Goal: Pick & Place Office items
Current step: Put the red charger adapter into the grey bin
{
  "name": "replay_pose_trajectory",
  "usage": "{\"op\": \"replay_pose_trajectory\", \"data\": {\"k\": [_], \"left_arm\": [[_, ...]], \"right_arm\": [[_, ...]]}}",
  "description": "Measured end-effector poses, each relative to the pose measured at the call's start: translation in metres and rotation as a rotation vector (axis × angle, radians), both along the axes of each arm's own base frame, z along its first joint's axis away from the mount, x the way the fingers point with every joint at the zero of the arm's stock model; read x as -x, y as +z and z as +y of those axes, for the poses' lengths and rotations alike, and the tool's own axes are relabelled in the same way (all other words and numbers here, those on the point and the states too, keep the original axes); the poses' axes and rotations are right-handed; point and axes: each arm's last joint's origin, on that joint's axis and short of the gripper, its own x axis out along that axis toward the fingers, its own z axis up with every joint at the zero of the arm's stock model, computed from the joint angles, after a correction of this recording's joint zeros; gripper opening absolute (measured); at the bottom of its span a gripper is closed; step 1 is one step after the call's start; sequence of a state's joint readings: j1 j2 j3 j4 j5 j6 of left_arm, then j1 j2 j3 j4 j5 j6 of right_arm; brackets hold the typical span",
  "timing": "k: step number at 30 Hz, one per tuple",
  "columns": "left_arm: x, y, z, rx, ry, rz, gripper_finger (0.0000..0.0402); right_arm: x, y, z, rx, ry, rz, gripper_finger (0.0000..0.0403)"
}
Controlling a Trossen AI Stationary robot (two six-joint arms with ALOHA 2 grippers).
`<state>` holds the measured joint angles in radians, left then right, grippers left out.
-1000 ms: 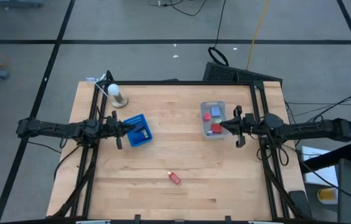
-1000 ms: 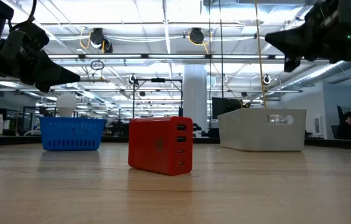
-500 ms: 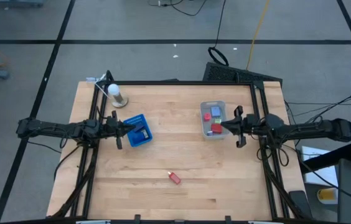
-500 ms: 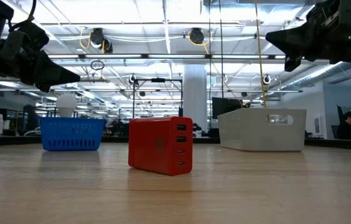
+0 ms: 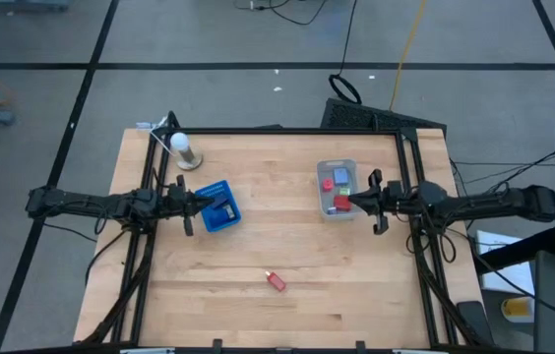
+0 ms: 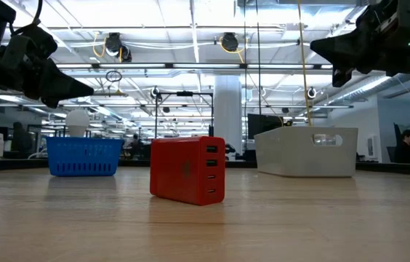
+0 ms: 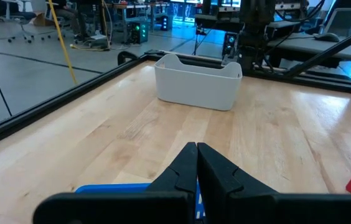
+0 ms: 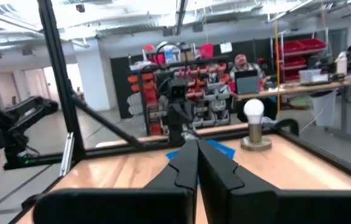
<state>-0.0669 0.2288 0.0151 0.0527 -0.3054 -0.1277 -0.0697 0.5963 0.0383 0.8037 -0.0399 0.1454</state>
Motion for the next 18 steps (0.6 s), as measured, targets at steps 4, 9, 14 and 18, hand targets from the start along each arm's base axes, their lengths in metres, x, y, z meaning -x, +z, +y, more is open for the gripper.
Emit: {"op": "replay_pose_trajectory", "data": {"k": [4, 9, 14, 18], "left_arm": [[0.000, 0.000, 0.000, 0.010, 0.001, -0.004, 0.0010], [0.000, 0.000, 0.000, 0.008, 0.002, 0.000, 0.0010], [0.000, 0.000, 0.000, 0.012, 0.002, -0.003, 0.0010], [0.000, 0.000, 0.000, 0.016, 0.003, -0.003, 0.0010]], "right_arm": [[-0.005, -0.005, 0.009, 0.025, -0.002, 0.053, 0.0004], [-0.022, 0.009, 0.025, 0.108, 0.014, 0.088, 0.0004], [-0.042, 0.015, 0.041, 0.158, 0.040, 0.156, 0.0005], [-0.060, 0.020, 0.049, 0.170, 0.001, 0.202, 0.0027]]}}
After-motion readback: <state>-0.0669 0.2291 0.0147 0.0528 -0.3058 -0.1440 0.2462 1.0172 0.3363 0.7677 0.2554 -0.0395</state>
